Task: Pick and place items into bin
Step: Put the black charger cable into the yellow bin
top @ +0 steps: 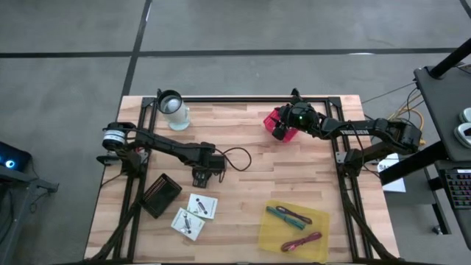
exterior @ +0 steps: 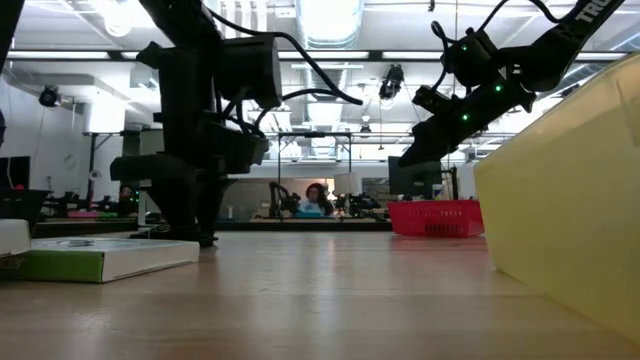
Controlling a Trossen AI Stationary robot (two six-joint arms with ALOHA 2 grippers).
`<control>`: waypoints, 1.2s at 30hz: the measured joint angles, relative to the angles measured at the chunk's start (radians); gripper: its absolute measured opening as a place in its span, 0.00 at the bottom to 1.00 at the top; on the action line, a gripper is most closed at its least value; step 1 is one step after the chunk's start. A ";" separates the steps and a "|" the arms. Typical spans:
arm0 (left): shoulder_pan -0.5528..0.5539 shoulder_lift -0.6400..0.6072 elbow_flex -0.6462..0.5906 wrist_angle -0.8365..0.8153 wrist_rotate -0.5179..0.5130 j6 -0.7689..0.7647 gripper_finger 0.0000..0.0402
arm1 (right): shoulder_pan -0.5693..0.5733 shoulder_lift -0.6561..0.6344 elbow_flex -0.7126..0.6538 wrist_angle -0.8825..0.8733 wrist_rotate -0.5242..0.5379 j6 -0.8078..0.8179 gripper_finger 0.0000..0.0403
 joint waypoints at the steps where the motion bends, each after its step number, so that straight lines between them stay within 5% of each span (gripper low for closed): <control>1: 0.000 0.000 0.000 0.002 0.002 0.000 0.39 | 0.000 0.000 0.000 0.000 0.000 0.000 0.46; 12: 0.003 0.003 -0.001 0.057 -0.039 -0.003 0.02 | 0.000 0.000 0.000 0.000 0.000 -0.003 0.46; 27: 0.002 -0.032 0.060 -0.007 -0.016 0.015 0.01 | 0.000 0.000 0.000 0.001 0.000 -0.002 0.46; 36: 0.000 -0.040 0.174 -0.189 -0.015 -0.043 0.00 | 0.000 0.000 0.000 0.001 0.000 -0.002 0.46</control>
